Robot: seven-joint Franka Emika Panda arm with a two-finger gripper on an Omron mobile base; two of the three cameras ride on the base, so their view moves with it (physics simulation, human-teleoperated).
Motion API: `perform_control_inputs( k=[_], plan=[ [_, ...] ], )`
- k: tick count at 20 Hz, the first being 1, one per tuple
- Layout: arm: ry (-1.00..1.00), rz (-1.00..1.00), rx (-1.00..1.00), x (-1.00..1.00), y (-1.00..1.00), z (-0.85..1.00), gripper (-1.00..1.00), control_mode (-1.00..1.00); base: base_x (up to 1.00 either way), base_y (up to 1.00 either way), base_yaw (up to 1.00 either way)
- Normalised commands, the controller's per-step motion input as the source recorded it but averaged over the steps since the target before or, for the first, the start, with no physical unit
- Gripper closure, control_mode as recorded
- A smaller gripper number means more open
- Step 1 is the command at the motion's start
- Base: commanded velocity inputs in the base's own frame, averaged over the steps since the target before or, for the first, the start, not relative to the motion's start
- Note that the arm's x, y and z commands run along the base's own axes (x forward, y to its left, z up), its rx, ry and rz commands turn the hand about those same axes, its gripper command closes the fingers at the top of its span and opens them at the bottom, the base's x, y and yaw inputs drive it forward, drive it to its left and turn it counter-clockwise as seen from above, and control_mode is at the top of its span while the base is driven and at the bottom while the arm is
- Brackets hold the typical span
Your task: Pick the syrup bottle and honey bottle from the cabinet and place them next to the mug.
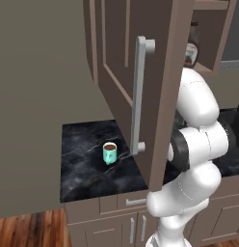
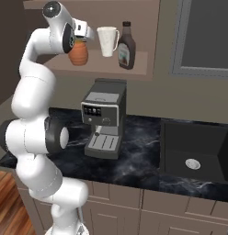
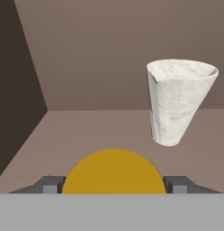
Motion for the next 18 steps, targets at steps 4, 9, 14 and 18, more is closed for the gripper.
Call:
perform_control_inputs(
  k=[4,9,14,18],
  plan=[
    [0.0,0.0,0.0,-0.51,0.0,-0.08,1.0,-1.0,0.0,0.0,0.0],
    [0.0,0.0,0.0,-0.56,0.0,-0.03,1.0,-1.0,0.0,0.0,0.0],
    [0.0,0.0,0.0,-0.64,0.0,-0.01,1.0,-1.0,0.0,0.0,0.0],
    [0.0,0.0,0.0,-0.64,0.0,-0.1,1.0,-1.0,0.0,0.0,0.0]
  ],
)
